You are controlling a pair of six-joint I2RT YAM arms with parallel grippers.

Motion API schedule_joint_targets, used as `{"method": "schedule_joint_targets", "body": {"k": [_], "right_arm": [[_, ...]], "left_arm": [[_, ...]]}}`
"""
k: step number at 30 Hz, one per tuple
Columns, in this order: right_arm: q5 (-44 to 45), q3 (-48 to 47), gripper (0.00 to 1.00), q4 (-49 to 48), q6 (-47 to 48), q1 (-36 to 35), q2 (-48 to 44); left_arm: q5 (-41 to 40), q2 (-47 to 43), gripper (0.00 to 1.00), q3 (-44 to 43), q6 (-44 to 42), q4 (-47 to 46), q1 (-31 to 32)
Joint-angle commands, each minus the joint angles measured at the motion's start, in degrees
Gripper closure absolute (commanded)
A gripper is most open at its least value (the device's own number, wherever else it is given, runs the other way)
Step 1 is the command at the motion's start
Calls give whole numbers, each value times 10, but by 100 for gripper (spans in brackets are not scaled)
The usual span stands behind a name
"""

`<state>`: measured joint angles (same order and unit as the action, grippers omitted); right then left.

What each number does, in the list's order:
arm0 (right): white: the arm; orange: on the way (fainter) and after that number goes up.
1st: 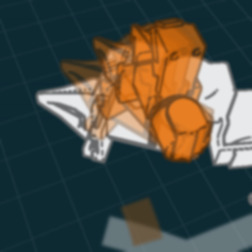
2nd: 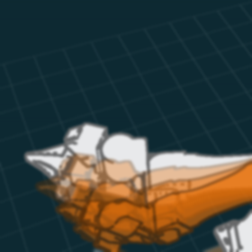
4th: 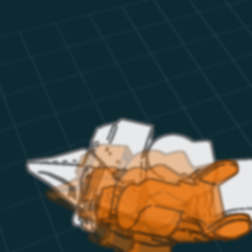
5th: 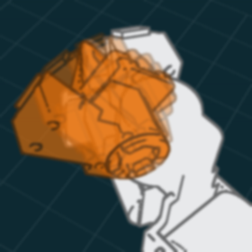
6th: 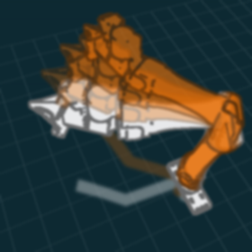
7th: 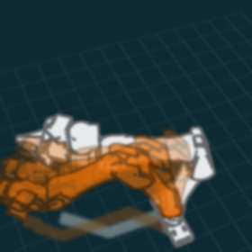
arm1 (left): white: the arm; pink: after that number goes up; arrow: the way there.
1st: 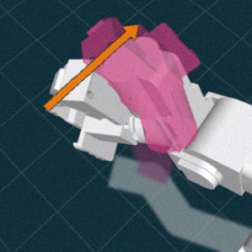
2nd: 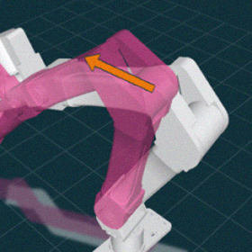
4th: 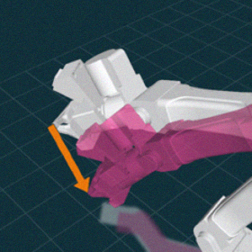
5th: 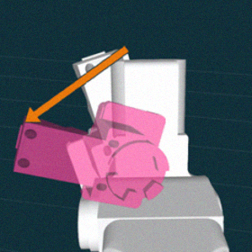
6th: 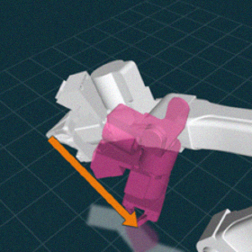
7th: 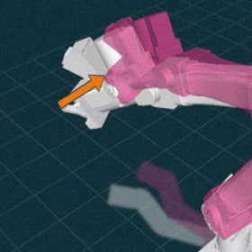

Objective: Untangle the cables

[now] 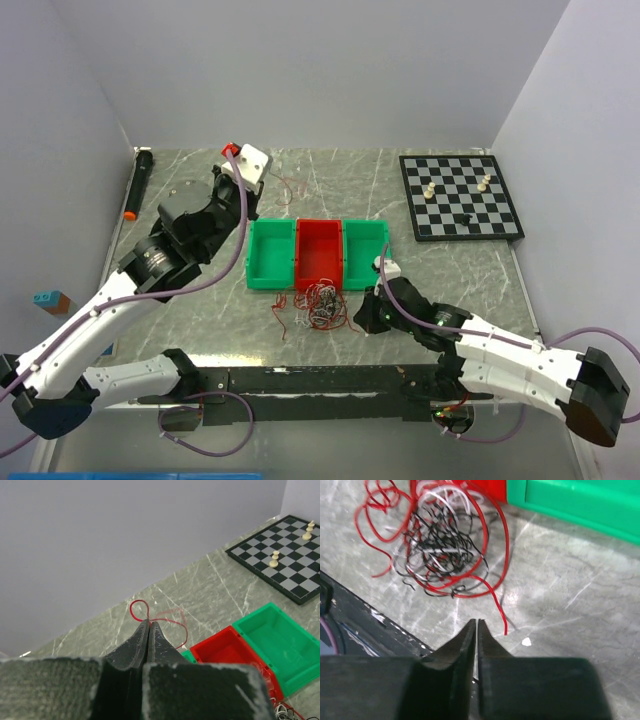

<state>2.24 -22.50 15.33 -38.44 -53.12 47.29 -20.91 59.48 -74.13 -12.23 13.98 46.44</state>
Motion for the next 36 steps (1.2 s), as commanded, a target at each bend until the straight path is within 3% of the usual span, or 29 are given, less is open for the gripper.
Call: {"method": "schedule_joint_targets", "body": {"k": [1,5,8,11,24,29,32,36], "right_arm": [[32,-43,83,-25,24,-5,-1],[42,-72,71,-57,41,-5,54],[38,-91,49,-99,53,-5,98],[32,-119,44,-124,69,-5,136],[-13,-145,47,-175,85,-9,265],[-57,-128,55,-180,100,-29,263],[-64,-110,55,-161,100,-45,240],[-63,-79,59,-128,89,-51,197]], "left_arm": [[10,-2,99,3,26,-26,-11],[10,-1,99,1,28,-28,-11],[4,-1,99,10,30,-26,-13],[0,-8,99,30,36,-26,-17],[11,-15,99,72,44,-31,-21],[7,-3,99,83,47,-33,-21],[13,29,99,62,49,13,-20],[10,53,99,64,48,4,-23]]}}
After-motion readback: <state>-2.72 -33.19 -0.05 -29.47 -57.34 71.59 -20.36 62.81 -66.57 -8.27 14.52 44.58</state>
